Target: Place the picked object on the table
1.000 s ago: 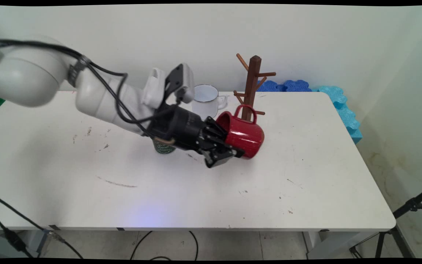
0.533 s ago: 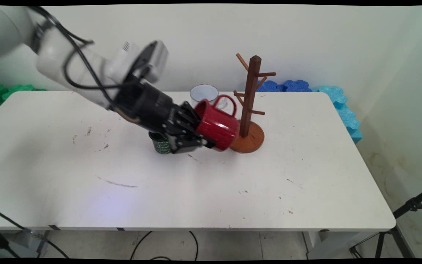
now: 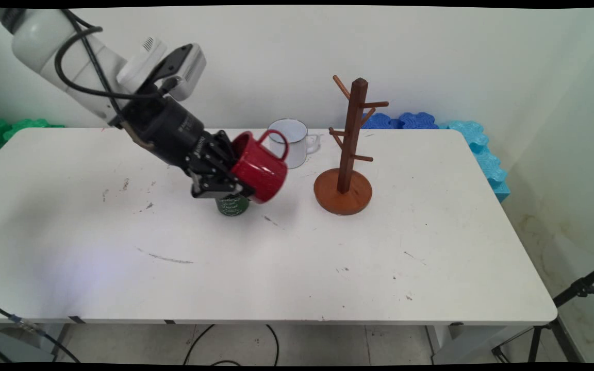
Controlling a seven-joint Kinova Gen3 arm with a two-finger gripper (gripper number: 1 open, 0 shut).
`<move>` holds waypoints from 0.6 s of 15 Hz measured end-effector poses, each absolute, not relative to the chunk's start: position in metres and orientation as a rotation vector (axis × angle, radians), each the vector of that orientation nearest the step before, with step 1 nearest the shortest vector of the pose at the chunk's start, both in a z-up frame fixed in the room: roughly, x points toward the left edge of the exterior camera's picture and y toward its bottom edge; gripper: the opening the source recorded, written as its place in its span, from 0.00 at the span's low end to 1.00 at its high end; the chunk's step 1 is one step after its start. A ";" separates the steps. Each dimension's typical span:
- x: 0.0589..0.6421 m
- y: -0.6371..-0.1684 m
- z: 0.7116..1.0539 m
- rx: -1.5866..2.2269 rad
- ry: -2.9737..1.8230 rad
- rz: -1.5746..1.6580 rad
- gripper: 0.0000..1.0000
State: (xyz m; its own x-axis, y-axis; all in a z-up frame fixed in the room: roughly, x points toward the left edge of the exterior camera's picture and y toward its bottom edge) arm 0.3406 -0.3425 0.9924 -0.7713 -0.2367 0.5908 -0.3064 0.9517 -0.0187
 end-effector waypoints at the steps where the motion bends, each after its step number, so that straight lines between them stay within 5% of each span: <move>1: 0.345 -0.345 0.993 0.387 -2.508 0.146 0.00; 9: 0.364 -0.355 0.993 0.421 -2.666 0.111 0.00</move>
